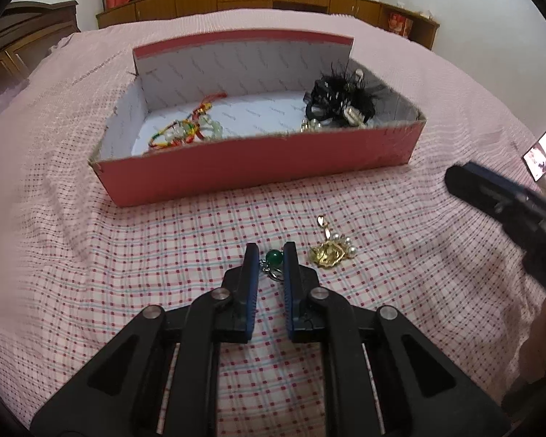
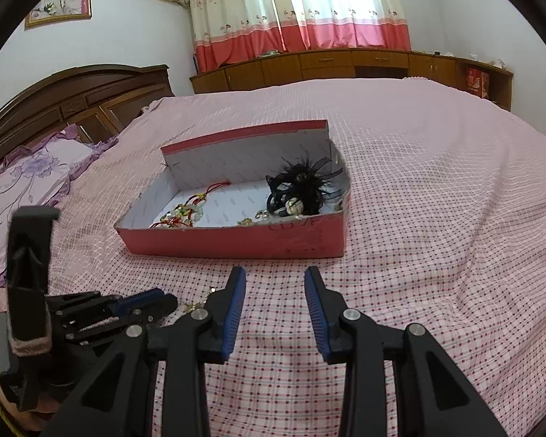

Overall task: Organize jewelry
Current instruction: 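Move left tool to the other green bead earring and close on it while right tool approaches the gold pendant, then close right tool on the gold pearl pendant while left tool holds the green earring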

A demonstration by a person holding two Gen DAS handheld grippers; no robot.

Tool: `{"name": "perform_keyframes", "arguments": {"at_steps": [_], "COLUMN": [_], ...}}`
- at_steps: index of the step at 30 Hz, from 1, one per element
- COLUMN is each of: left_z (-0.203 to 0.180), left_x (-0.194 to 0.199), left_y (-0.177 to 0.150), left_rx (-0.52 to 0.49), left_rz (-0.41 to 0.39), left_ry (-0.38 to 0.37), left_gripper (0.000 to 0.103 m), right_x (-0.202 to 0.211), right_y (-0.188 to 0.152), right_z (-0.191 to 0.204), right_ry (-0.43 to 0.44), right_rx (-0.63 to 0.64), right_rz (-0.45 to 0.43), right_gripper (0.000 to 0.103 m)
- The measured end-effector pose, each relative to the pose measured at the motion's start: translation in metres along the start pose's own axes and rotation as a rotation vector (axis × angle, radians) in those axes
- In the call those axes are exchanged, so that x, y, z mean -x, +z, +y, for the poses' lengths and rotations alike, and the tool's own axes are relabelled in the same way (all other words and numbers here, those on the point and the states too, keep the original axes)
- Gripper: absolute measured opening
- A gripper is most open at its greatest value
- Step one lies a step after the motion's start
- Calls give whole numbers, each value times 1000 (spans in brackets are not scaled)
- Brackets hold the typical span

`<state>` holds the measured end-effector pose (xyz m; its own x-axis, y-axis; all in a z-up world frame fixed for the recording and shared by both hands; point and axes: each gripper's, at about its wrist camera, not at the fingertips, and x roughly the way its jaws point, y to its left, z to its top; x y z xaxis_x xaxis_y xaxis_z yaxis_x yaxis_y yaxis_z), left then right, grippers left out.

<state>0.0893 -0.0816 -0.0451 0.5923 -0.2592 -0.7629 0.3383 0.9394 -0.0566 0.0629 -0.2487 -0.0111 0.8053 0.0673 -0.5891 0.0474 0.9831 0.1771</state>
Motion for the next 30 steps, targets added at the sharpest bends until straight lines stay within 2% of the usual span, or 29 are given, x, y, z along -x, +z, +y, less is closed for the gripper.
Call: {"name": "perform_keyframes", "arguments": {"at_steps": [3,4,9,16,28,30], "left_z": [5,7,22,40,52,52], "left_x": [14,18,33,47,52,51], "left_y": [2,3,7,9,6,7], "left_rx": [9,14,61,112,139,140], "left_rz": [-34,-43,-69,-102,-120,-117], "left_ry": [11,15,34,51,57,57], "left_gripper": [4,0,0,0,0,0], "right_x": [-4,-5,-12,-34,-68,-71], "right_y": [-1,-1,-4,-11,-22,-23], "right_z": [5,8,23,44,63,64], "right_ry": [14,20,43,73,5,-1], "right_rx": [5,8,31,53,115,122], "right_rz": [11,16,38,108,207,212], "right_gripper": [36,36,36,45,45,39]}}
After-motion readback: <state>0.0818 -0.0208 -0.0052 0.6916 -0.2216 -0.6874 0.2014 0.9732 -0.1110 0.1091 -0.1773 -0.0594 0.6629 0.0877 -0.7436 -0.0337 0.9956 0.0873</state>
